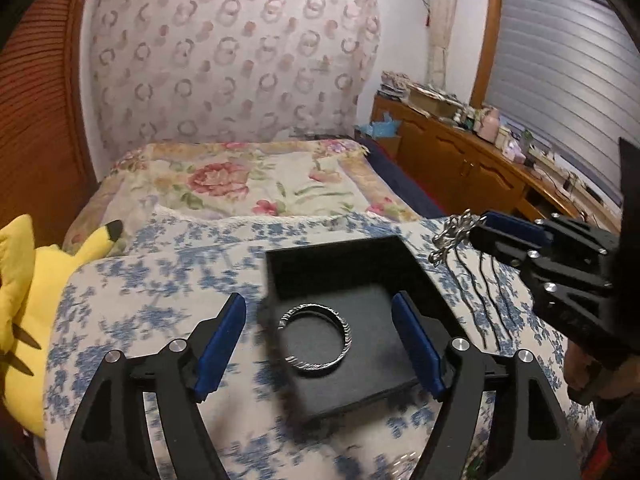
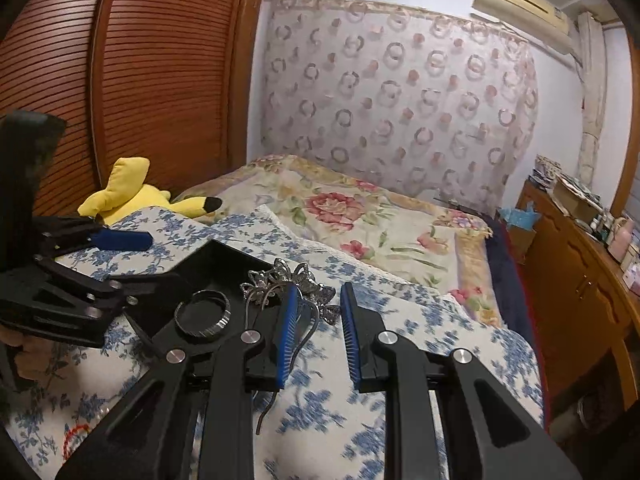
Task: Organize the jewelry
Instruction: 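Carry the silver tiara into the black box and open the right gripper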
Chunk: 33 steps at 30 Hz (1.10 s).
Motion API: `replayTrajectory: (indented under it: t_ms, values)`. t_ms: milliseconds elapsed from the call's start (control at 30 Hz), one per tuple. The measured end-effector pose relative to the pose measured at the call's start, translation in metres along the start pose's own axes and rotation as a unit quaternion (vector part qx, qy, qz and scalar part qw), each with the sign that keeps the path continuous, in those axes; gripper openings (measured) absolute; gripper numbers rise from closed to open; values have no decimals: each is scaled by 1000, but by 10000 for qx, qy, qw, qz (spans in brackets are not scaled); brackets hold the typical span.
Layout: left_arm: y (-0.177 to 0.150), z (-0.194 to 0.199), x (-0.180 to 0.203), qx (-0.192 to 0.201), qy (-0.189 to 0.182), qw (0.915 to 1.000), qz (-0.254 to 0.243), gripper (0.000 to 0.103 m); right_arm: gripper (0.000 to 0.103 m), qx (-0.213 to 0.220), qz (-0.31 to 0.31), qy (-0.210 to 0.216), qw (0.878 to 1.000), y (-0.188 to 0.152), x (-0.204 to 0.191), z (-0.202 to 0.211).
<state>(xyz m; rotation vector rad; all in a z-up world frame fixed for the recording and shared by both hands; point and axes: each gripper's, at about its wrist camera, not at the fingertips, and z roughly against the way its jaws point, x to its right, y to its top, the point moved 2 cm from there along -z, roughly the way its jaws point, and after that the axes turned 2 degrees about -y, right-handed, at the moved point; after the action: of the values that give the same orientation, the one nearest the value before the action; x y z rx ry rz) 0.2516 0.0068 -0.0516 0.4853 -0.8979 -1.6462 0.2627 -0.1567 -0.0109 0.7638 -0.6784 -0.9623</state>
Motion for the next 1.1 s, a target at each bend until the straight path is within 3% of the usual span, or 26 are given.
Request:
replayTrajectory:
  t_ms: [200,333,667,867,1100]
  values:
    - [-10,27,-33,163,245,9995,141,78,24,-152,97,152,9997,13,-27,-30]
    - [-20,37,-44,154,274,9993,200,79,24,-383,218,11,9990,13,-38,-57]
    - [-53,50,-40,-9,166,9997,174,79,24,-837,529,68,9951,-8,-48,-78]
    - [-69,53,-26,-128,51,9999,76,79,24,-784,491,223,9955,-10,-45,-57]
    - [-91,67,-3,-189,-188,9996,8,79,34,-452,341,723,9958,-31,-44,21]
